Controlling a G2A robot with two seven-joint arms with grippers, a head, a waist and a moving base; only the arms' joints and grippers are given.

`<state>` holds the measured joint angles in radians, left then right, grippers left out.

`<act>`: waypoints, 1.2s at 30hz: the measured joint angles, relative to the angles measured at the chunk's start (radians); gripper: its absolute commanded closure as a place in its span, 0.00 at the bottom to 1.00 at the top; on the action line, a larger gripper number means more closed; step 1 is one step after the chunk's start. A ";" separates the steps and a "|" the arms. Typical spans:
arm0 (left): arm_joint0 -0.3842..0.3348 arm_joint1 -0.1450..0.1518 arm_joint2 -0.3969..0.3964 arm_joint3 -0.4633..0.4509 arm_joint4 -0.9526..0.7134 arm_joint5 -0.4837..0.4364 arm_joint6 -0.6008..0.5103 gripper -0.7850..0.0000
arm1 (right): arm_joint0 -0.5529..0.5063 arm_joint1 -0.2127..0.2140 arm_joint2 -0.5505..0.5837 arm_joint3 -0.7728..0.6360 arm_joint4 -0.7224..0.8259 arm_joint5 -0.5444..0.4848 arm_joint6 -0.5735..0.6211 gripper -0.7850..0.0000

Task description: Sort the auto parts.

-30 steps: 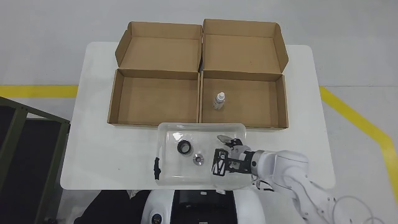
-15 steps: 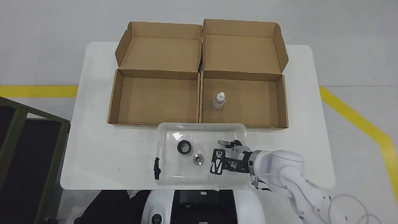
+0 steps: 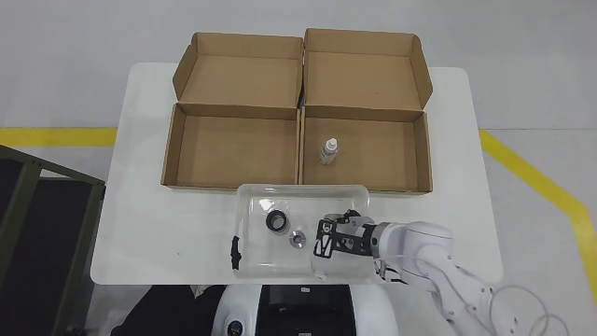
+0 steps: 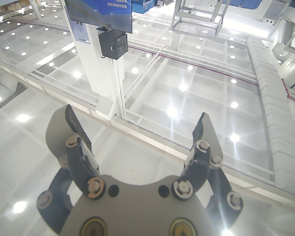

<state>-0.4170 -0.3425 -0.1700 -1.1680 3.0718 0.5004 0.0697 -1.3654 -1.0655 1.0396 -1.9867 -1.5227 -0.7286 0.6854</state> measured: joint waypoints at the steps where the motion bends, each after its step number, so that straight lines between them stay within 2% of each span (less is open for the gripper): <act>1: 0.000 0.000 0.000 0.000 0.000 0.000 0.000 0.00 | -0.003 0.001 0.003 -0.004 0.002 0.000 -0.004 1.00; 14: 0.000 0.000 0.000 0.000 0.000 0.000 0.000 0.00 | -0.077 0.023 0.127 -0.099 0.107 -0.039 -0.180 1.00; 22: 0.000 0.000 0.000 0.000 0.000 0.000 0.000 0.00 | -0.077 0.033 0.213 -0.144 0.307 -0.127 -0.334 1.00; 27: 0.000 0.000 0.000 0.000 0.000 0.000 0.000 0.00 | -0.045 0.041 0.271 -0.170 0.441 -0.264 -0.471 1.00; 31: 0.000 0.000 0.000 0.000 0.000 0.000 0.000 0.00 | -0.027 0.043 0.311 -0.151 0.469 -0.281 -0.544 1.00; 36: 0.000 0.000 0.000 0.000 0.000 0.000 0.000 0.00 | 0.070 0.043 0.338 -0.095 0.603 -0.256 -0.567 1.00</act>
<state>-0.4170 -0.3425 -0.1700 -1.1680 3.0718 0.5004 0.0697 -1.2953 -1.0222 1.3779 -2.0816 -0.9199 -0.9846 0.1184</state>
